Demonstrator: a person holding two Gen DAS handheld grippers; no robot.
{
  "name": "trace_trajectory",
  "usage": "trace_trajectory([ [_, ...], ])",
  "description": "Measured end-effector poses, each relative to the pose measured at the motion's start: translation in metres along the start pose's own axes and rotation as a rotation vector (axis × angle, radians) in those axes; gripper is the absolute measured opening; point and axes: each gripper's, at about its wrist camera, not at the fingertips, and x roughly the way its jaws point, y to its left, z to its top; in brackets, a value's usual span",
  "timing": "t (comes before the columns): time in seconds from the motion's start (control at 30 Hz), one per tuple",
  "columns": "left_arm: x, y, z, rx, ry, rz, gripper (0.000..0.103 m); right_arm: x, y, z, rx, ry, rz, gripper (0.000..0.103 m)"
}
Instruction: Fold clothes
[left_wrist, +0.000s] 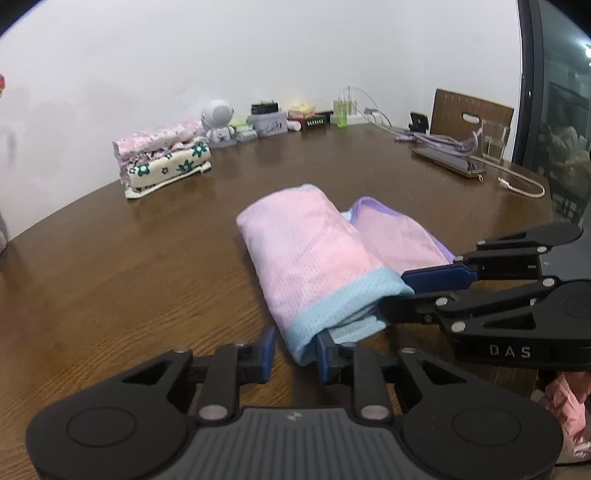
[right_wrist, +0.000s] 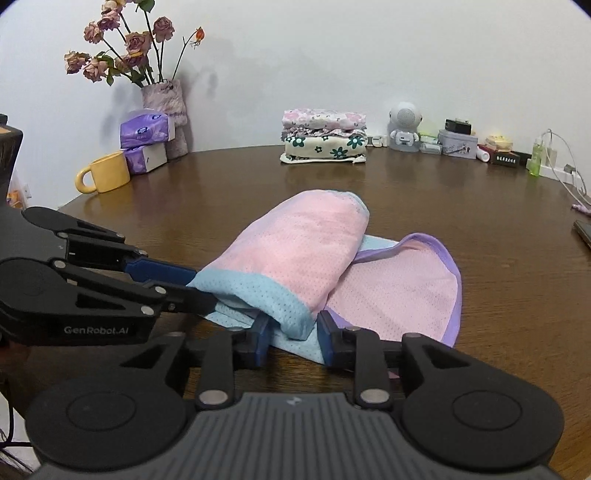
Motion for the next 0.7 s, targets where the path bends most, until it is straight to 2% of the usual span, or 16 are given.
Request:
trace_trajectory([
  [0.03,0.000,0.001,0.000,-0.007,0.000,-0.003,0.010,0.000,-0.001,0.000,0.008,0.000,0.003,0.008],
  [0.27,-0.007,0.010,-0.002,-0.040,-0.023,-0.029,0.015,-0.003,-0.002,-0.001,0.027,0.010,0.019,0.013],
  [0.3,-0.006,0.009,-0.002,-0.036,-0.022,-0.031,0.014,-0.004,-0.002,-0.001,0.030,0.010,0.021,0.013],
  [0.33,-0.006,0.008,-0.002,-0.031,-0.020,-0.033,0.007,-0.004,-0.002,-0.001,0.033,0.011,0.022,0.007],
  [0.37,-0.005,0.007,-0.002,-0.026,-0.018,-0.035,0.005,-0.005,-0.002,-0.001,0.036,0.011,0.024,0.005],
  [0.47,-0.005,0.006,-0.003,-0.021,-0.011,-0.034,0.008,-0.006,-0.003,-0.001,0.045,0.013,0.029,0.008],
  [0.5,-0.006,0.007,-0.003,-0.034,-0.001,-0.044,0.017,-0.007,-0.003,-0.001,0.049,0.013,0.030,0.017],
  [0.53,-0.007,0.010,-0.003,-0.052,0.014,-0.062,0.041,-0.007,-0.004,-0.001,0.052,0.014,0.032,0.041],
  [0.57,-0.012,0.014,-0.004,-0.075,0.010,-0.088,0.053,-0.012,-0.006,-0.002,0.069,0.004,0.051,0.053],
  [0.6,-0.017,0.017,-0.004,-0.093,-0.011,-0.114,0.063,-0.017,-0.010,0.000,0.083,-0.012,0.071,0.059],
  [0.67,-0.024,0.028,0.001,-0.143,-0.040,-0.153,0.067,-0.023,-0.017,0.005,0.118,-0.032,0.099,0.059],
  [0.7,-0.028,0.034,0.003,-0.169,-0.054,-0.172,0.073,-0.020,-0.022,0.010,0.150,-0.038,0.103,0.060],
])
